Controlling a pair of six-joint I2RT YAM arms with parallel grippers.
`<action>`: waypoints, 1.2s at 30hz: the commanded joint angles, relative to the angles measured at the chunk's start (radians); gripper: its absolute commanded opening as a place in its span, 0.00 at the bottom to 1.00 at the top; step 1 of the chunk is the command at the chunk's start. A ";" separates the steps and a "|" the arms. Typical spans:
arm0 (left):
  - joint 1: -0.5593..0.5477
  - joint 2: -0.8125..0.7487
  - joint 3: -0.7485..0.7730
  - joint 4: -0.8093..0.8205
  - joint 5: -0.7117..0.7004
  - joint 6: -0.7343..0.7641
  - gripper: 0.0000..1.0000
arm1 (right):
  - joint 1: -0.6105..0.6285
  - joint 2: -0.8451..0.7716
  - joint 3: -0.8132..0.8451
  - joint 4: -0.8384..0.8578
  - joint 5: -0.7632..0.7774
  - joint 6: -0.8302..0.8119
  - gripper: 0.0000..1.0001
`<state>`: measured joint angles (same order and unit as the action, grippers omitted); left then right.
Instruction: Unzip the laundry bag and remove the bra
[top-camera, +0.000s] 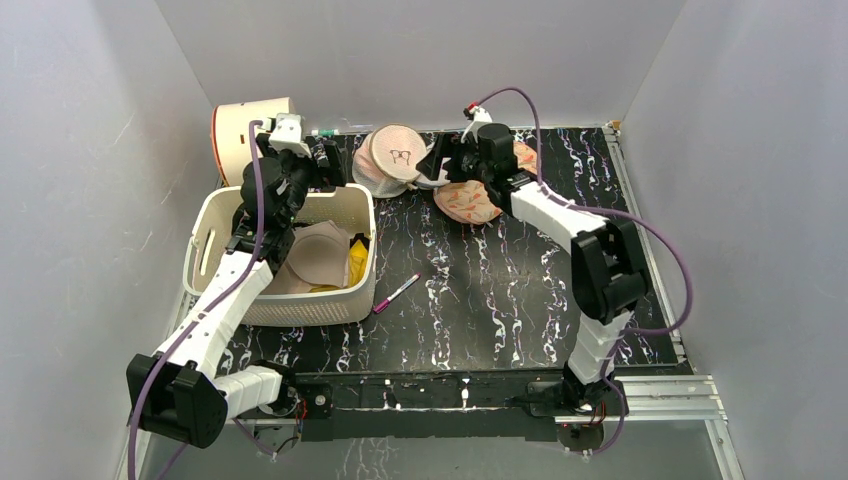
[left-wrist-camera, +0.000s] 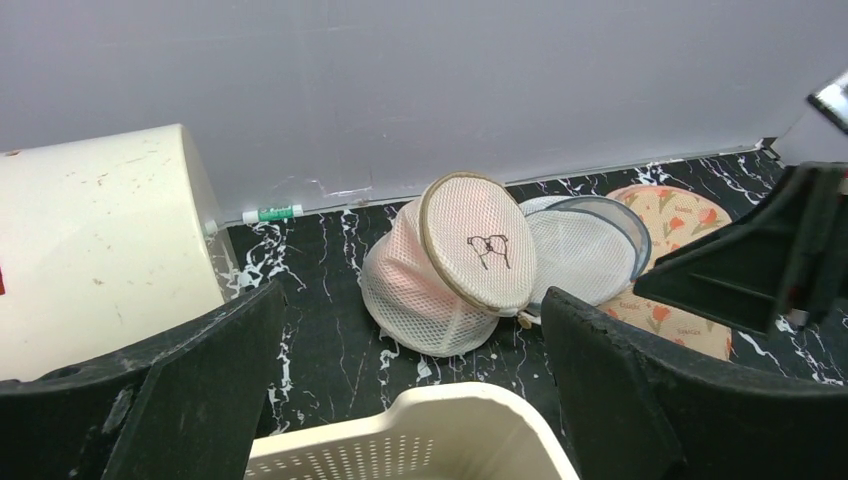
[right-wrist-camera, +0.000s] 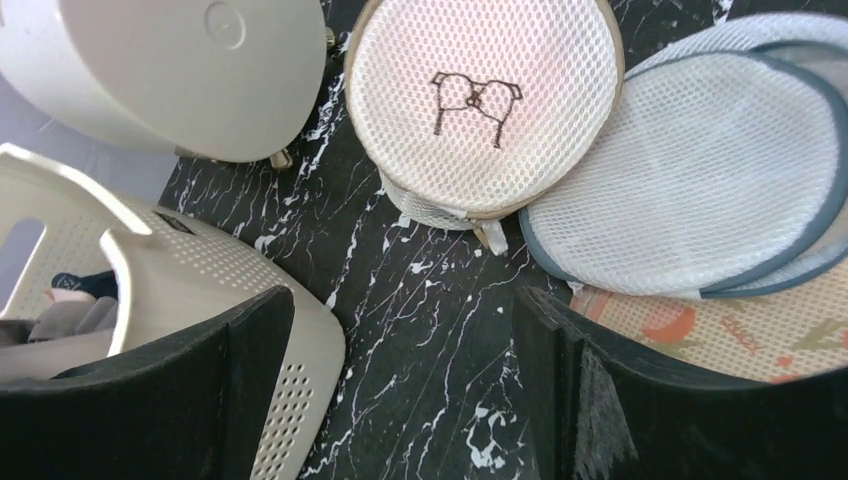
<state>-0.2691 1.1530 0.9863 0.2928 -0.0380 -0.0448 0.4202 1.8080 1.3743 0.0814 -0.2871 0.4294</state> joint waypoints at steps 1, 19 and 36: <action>0.016 -0.040 -0.006 0.049 0.025 0.016 0.98 | -0.009 0.094 0.075 0.114 -0.046 0.145 0.79; 0.020 -0.038 -0.009 0.048 0.038 0.033 0.98 | -0.079 0.500 0.331 0.278 -0.157 0.487 0.70; 0.028 -0.016 -0.003 0.045 0.052 0.014 0.98 | -0.078 0.702 0.499 0.429 -0.212 0.692 0.54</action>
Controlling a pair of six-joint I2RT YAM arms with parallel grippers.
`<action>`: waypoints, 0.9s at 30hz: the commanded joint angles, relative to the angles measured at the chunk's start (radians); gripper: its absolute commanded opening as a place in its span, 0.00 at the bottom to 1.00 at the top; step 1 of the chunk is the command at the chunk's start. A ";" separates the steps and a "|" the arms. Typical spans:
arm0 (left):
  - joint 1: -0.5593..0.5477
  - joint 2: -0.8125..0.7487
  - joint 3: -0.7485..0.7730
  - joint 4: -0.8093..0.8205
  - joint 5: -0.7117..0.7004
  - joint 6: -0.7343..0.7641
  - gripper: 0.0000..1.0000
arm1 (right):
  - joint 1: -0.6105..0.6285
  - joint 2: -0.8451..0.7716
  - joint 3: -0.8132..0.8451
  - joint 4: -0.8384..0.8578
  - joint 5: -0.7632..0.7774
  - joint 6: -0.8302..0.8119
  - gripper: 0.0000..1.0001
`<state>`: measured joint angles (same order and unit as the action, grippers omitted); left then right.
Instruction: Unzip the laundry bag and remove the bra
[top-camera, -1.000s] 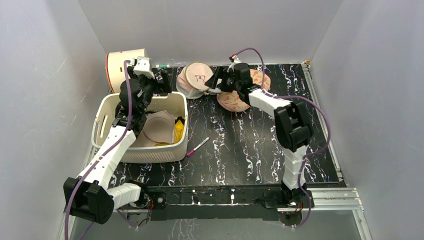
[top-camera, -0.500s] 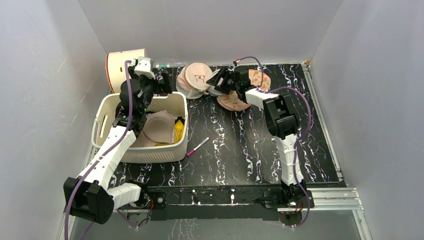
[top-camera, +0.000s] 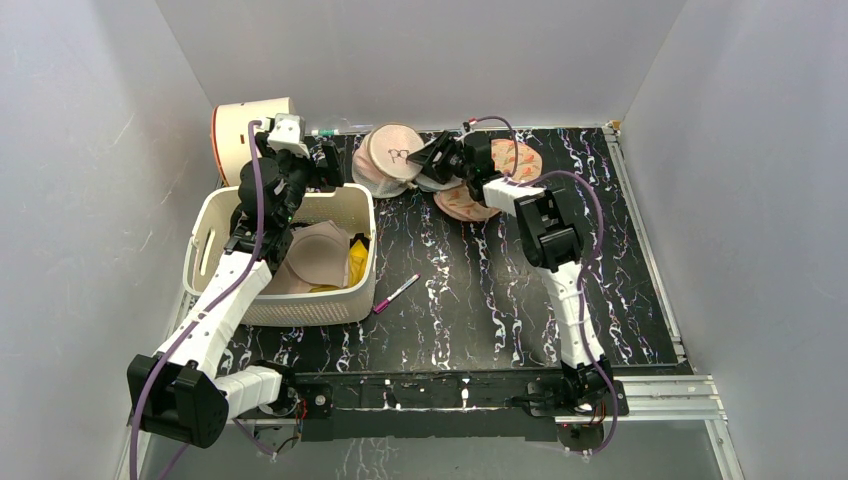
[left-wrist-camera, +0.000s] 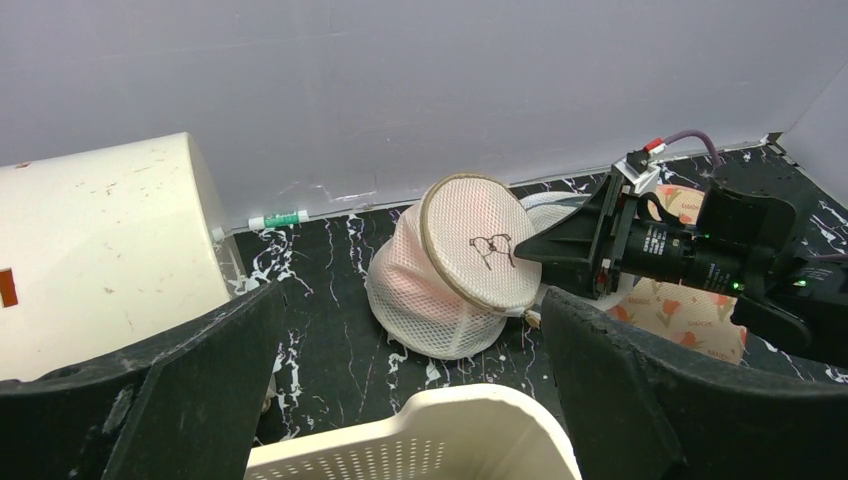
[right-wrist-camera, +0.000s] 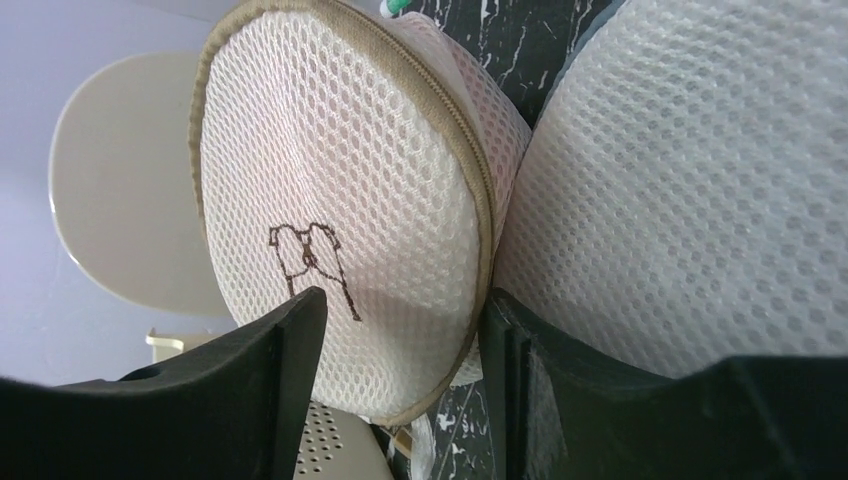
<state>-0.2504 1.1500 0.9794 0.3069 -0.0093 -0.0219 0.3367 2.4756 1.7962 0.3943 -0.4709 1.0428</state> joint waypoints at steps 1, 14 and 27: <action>0.011 -0.011 0.004 0.031 0.024 -0.009 0.98 | 0.009 0.042 0.086 0.122 -0.028 0.084 0.52; 0.015 -0.002 0.005 0.031 0.031 -0.016 0.98 | 0.021 -0.025 0.176 0.158 -0.075 0.152 0.14; 0.029 -0.011 0.005 0.034 0.039 -0.033 0.98 | -0.007 -0.308 0.035 0.306 -0.134 0.262 0.00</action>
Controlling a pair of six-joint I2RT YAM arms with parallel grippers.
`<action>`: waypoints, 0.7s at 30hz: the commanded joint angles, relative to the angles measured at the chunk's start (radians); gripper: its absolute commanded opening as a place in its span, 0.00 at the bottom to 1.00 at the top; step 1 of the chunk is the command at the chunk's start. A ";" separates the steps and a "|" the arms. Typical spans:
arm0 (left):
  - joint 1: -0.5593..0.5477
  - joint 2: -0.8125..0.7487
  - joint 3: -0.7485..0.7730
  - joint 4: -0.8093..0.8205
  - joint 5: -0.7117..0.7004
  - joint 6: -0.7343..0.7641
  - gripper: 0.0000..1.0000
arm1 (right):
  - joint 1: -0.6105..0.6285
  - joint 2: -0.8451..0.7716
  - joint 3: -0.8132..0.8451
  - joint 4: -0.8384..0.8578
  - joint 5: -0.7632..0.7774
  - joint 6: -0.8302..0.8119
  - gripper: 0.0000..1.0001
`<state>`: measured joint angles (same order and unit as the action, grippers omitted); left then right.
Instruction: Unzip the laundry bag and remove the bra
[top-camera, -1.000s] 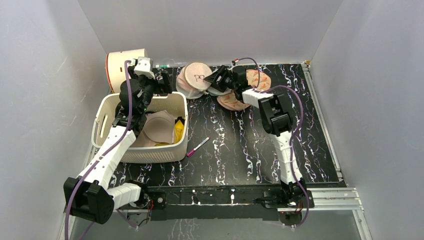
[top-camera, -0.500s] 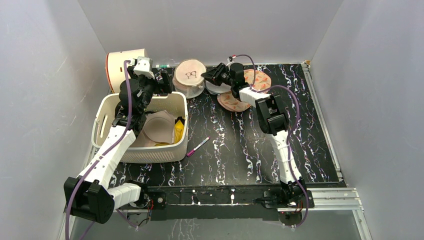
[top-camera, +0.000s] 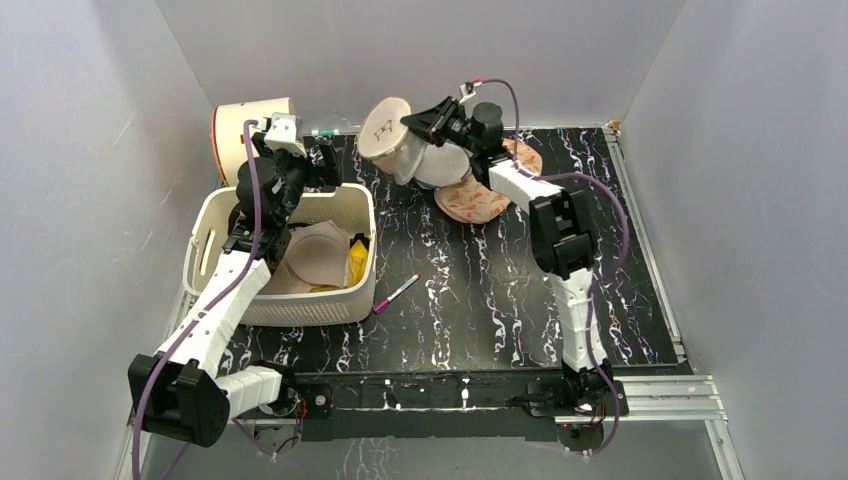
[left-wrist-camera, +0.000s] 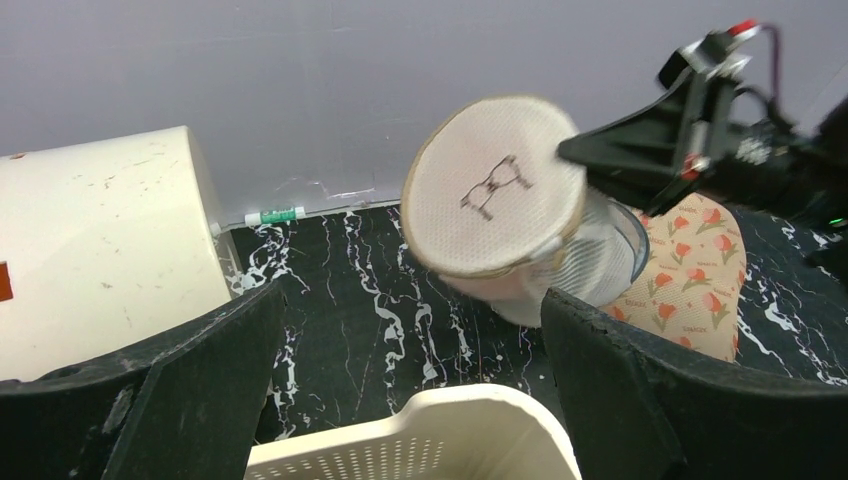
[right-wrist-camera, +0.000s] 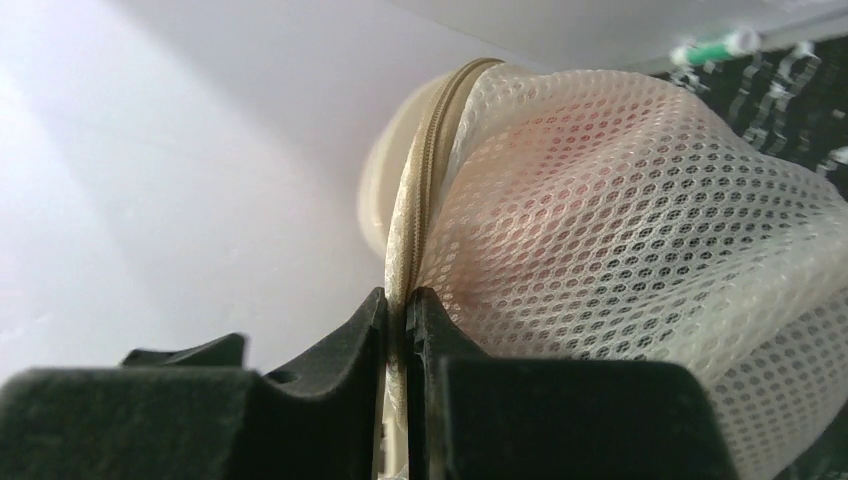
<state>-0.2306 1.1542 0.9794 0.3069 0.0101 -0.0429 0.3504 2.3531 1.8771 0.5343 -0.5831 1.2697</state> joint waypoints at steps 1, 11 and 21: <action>0.009 -0.018 0.005 0.034 0.021 -0.014 0.98 | -0.027 -0.219 -0.078 0.186 -0.024 0.048 0.00; 0.013 -0.024 0.005 0.035 0.035 -0.030 0.98 | -0.145 -0.615 -0.539 0.304 -0.086 0.095 0.00; 0.011 -0.015 0.005 0.044 0.071 -0.081 0.98 | -0.327 -1.055 -0.875 -0.308 -0.154 -0.275 0.00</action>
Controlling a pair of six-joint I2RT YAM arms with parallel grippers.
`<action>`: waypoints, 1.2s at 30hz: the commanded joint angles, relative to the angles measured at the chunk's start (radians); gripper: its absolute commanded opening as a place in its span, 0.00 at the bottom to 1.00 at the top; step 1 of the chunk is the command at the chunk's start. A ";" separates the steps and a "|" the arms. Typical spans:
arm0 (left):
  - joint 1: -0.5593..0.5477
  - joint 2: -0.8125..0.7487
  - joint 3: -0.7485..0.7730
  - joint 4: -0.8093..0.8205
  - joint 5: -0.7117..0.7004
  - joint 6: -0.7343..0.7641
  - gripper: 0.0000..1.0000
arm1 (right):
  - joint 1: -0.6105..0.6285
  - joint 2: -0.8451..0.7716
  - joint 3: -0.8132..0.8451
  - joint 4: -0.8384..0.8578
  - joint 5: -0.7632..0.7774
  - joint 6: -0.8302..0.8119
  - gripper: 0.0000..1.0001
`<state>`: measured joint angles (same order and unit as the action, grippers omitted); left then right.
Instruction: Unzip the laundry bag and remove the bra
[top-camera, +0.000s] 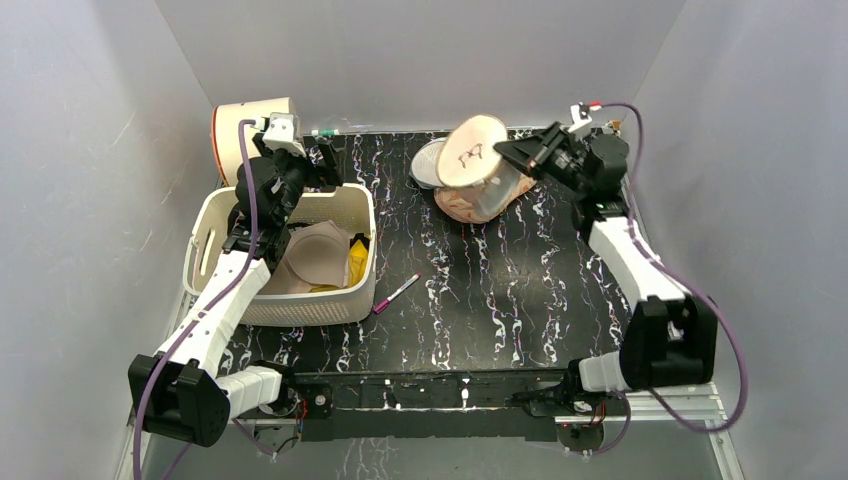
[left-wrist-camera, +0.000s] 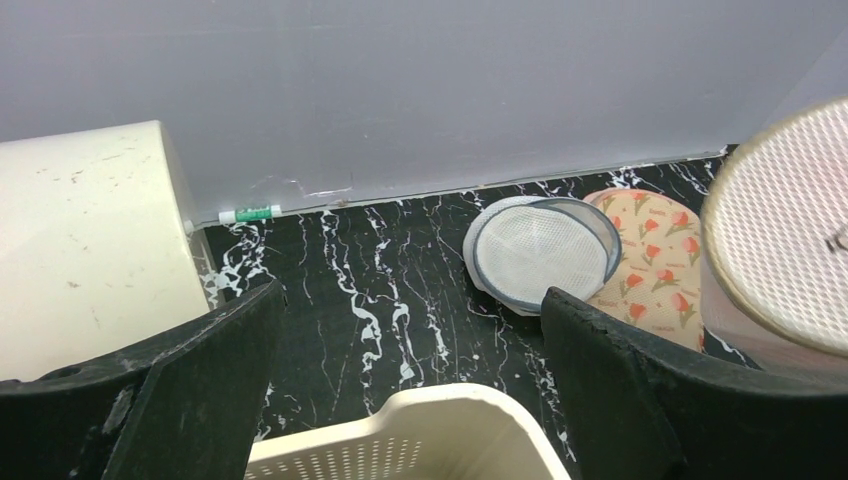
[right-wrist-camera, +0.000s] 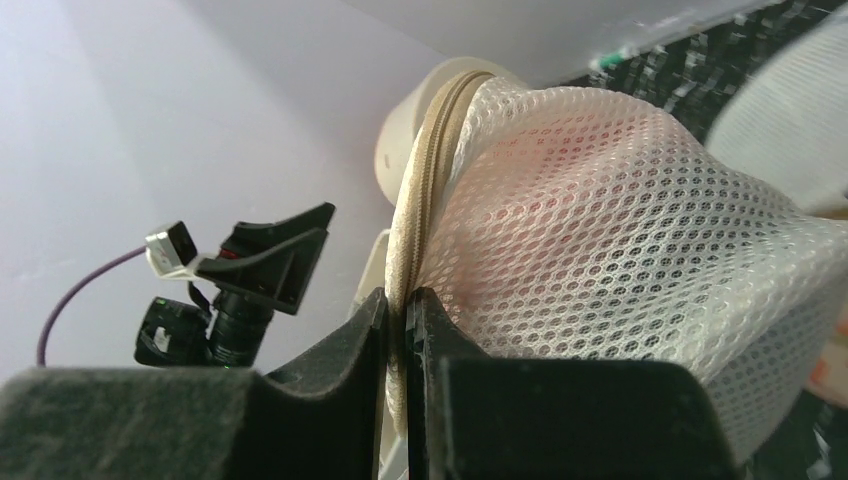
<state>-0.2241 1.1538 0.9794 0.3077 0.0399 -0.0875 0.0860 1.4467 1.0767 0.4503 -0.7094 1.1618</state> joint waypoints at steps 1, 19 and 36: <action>0.005 -0.009 0.007 0.046 0.057 -0.049 0.98 | -0.075 -0.183 -0.100 -0.261 -0.031 -0.185 0.00; -0.294 0.201 0.054 0.095 0.327 -0.345 0.98 | -0.078 -0.559 -0.375 -0.725 0.417 -0.008 0.00; -0.551 0.417 0.070 -0.087 0.494 0.182 0.73 | 0.055 -0.320 -0.277 -0.634 0.210 -0.214 0.02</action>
<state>-0.7712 1.5951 1.1034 0.2253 0.4919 -0.1131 0.1337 1.1152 0.7265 -0.2337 -0.4068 1.0481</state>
